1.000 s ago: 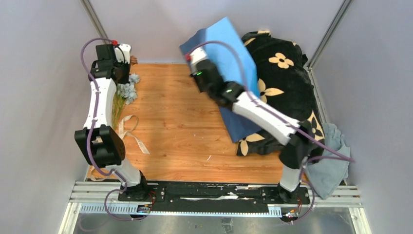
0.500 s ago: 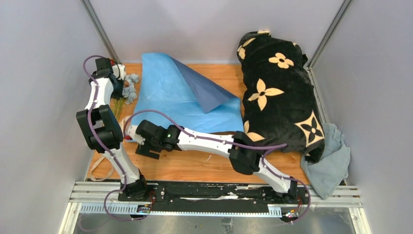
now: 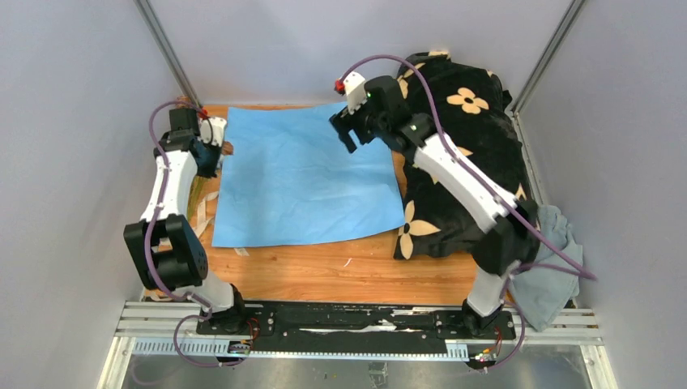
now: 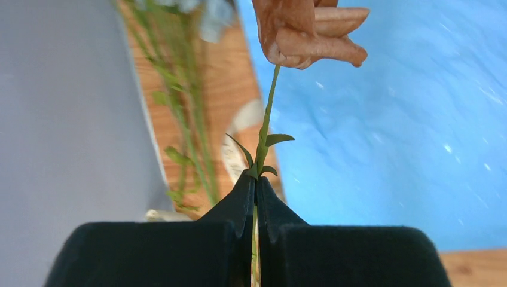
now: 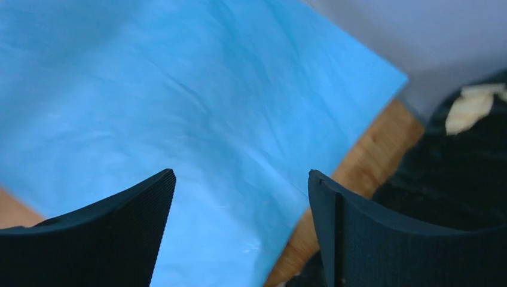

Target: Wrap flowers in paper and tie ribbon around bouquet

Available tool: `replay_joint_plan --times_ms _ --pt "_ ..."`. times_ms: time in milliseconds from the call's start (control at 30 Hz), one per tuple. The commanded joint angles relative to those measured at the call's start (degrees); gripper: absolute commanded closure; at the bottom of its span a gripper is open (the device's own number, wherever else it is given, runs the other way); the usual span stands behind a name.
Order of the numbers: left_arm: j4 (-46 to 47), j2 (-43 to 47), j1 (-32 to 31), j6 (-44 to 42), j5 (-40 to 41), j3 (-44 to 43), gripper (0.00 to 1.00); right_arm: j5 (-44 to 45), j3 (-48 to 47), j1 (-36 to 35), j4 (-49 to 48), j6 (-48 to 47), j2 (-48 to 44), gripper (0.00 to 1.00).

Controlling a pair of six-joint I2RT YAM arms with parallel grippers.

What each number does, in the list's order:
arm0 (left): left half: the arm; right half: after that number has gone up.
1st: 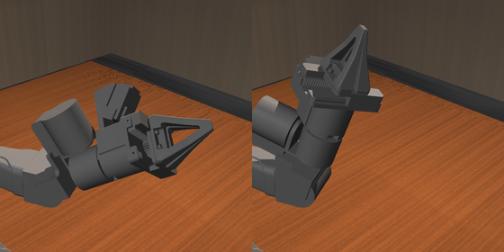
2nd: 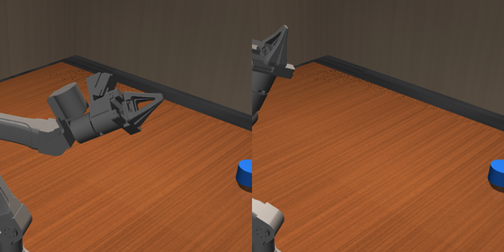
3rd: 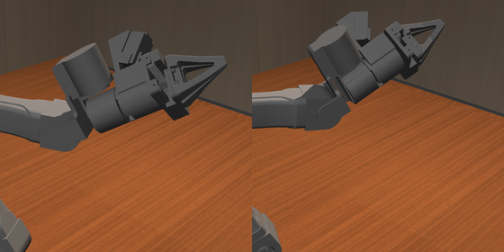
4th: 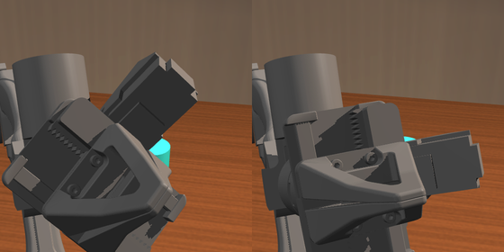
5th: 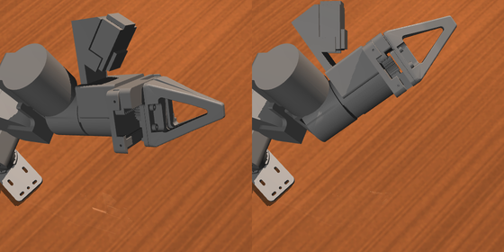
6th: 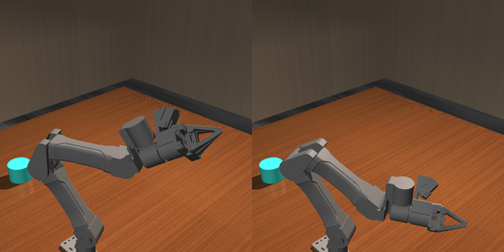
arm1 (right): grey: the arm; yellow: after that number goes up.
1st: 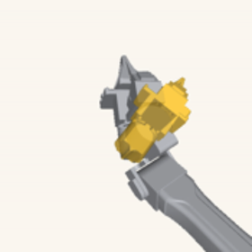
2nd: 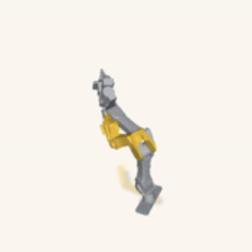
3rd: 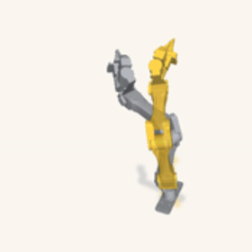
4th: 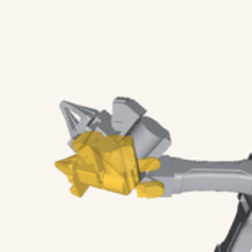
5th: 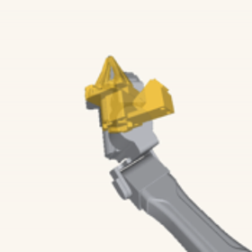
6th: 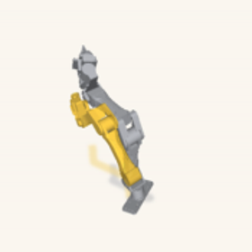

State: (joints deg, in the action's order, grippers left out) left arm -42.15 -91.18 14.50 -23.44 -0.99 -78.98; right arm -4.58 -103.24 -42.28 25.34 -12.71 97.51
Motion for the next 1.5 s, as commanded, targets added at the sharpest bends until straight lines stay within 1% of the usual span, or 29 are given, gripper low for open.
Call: replay_joint_plan --times_ms 0,67,100,200,300,400,467,600,700,800,833,900,933,1000,1067,1133,1200,1267,1333,1400,1467 --pt "-4.4 5.6 -4.0 -2.9 -2.6 8.6 1.0 1.1 -5.5 10.6 17.7 7.2 17.9 0.19" --pt "-4.2 6.6 -6.1 -4.0 -0.5 12.6 1.0 1.2 -2.2 10.8 17.2 7.0 18.8 0.2" --pt "-4.2 6.0 -7.4 -4.4 0.5 14.2 1.0 1.4 0.5 10.4 14.7 6.5 18.9 0.19" --pt "-4.3 2.2 -9.1 -4.0 0.9 15.3 1.0 3.9 4.6 10.3 12.6 8.1 21.3 0.19" --pt "-3.3 -1.9 -10.6 -4.0 3.8 15.8 1.0 4.3 6.5 10.1 12.0 9.0 24.7 0.2" --pt "0.2 -6.3 -12.7 -4.9 8.5 16.6 1.0 4.2 9.0 9.0 11.4 9.9 27.3 0.24" --pt "2.0 -9.9 -13.8 -5.9 13.1 15.5 1.0 7.3 11.1 7.6 11.9 11.1 27.9 0.28" --pt "4.5 -18.5 -13.9 -8.5 21.3 9.5 1.0 6.3 18.1 3.1 13.0 15.3 26.1 0.34" --pt "5.6 -23.6 -13.9 -10.6 24.5 2.7 1.0 -0.2 25.8 -2.0 12.3 17.4 22.2 0.37" --pt "6.1 -27.8 -15.8 -12.0 25.5 -4.1 1.0 -8.3 30.7 -9.9 9.8 18.0 19.7 0.37" --pt "6.4 -29.3 -16.0 -12.8 25.4 -6.5 1.0 -11.1 30.7 -13.9 9.4 17.9 19.8 0.37" --pt "6.8 -32.1 -16.8 -13.8 24.7 -11.6 1.0 -16.5 27.9 -19.2 9.2 17.2 21.2 0.36" --pt "6.8 -32.9 -17.2 -14.0 24.5 -13.0 1.0 -17.2 25.7 -21.2 9.5 16.8 21.9 0.35" --pt "6.7 -34.1 -18.4 -13.9 23.9 -16.6 1.0 -16.8 20.5 -23.0 10.3 15.2 22.8 0.34" --pt "6.6 -33.8 -19.3 -12.7 21.7 -19.2 1.0 -19.0 16.2 -22.3 9.9 15.1 22.9 0.34" --pt "4.9 -31.8 -19.7 -9.8 19.2 -21.4 1.0 -17.8 13.5 -20.7 10.5 15.3 21.5 0.34" --pt "1.9 -27.5 -19.8 -6.2 14.7 -21.8 1.0 -15.8 13.8 -18.3 10.4 15.7 18.0 0.34" --pt "0.1 -21.1 -19.8 -2.6 7.6 -19.6 1.0 -14.5 16.7 -15.0 8.7 17.3 12.9 0.32" --pt "-0.9 -14.1 -19.8 2.1 -1.3 -16.1 1.0 -12.4 20.5 -11.0 6.6 19.3 8.1 0.32" --pt "-0.9 -8.3 -19.8 10.9 -11.9 -11.2 1.0 -8.5 24.3 -6.3 5.5 21.8 4.3 0.31" --pt "-0.3 -4.3 -19.8 21.1 -21.1 -5.4 1.0 -6.0 27.0 -2.6 4.1 23.9 2.1 0.31"
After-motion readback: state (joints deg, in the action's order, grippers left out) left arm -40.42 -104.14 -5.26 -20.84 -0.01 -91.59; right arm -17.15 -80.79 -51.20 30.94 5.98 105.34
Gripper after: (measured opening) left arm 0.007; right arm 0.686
